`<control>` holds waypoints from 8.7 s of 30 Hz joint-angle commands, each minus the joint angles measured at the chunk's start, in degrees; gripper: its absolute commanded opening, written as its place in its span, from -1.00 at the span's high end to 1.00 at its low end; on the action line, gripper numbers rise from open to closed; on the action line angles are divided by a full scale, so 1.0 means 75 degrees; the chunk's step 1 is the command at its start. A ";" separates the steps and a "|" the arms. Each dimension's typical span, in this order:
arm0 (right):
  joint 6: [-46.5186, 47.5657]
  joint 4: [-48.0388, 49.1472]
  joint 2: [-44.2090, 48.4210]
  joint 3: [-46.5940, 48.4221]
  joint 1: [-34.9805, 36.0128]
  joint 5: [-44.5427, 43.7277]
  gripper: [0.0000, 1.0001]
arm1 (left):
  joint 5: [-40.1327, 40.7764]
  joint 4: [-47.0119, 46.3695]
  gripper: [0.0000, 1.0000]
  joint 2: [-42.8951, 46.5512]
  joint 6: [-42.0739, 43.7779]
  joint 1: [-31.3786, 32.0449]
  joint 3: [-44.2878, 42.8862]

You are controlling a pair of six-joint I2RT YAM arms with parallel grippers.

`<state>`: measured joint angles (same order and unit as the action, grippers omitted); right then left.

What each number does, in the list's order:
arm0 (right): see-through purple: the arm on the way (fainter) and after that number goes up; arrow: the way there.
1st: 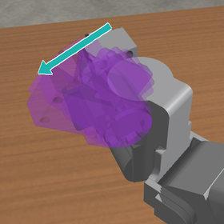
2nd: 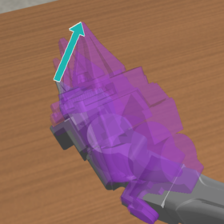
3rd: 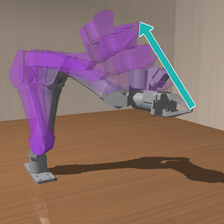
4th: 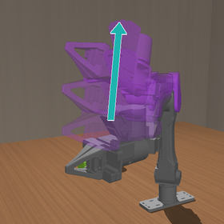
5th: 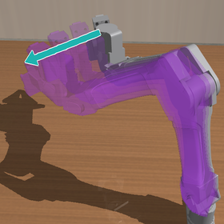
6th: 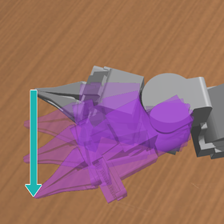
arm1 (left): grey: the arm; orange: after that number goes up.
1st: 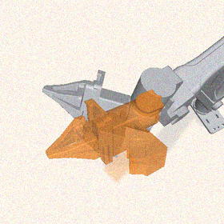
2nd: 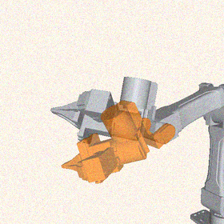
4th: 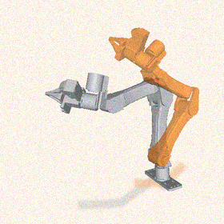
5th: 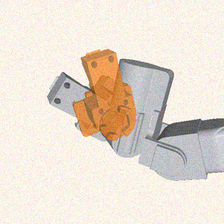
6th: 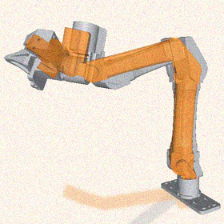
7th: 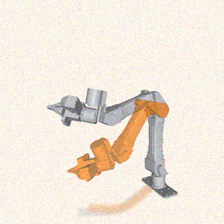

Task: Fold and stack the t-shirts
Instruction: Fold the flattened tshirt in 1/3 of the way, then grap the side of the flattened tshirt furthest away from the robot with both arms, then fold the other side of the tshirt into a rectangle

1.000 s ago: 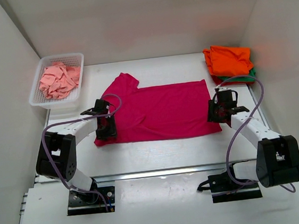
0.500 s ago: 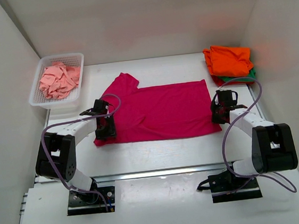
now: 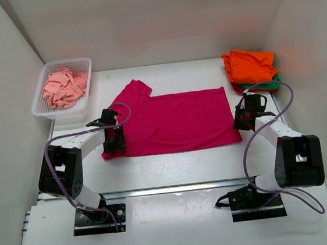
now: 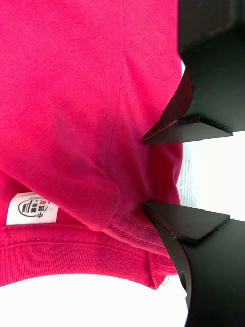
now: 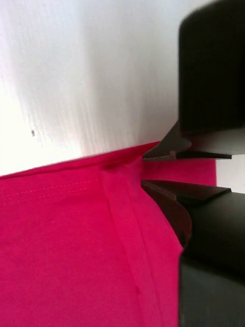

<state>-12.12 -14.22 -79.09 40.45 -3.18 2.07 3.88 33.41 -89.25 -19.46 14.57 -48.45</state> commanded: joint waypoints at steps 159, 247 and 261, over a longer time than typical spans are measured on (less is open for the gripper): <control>-0.0236 0.0738 -0.5297 0.5995 0.0764 -0.0250 -0.03 | -0.1384 0.0634 1.00 -0.6535 0.0439 -0.0489 -1.0161; 0.0152 -0.0296 -0.1268 0.1839 -0.0185 0.2186 1.00 | -0.1267 0.0350 1.00 0.2291 0.0228 -0.0349 -0.0432; 0.0163 -0.0413 -0.0998 0.1463 -0.0326 0.2092 1.00 | -0.1150 0.0420 1.00 0.2666 0.0088 -0.0220 -0.0068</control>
<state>-11.77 -17.74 -89.47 51.64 -4.73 18.28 -5.34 36.07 -71.40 -18.44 12.56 -49.78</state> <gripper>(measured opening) 0.006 0.019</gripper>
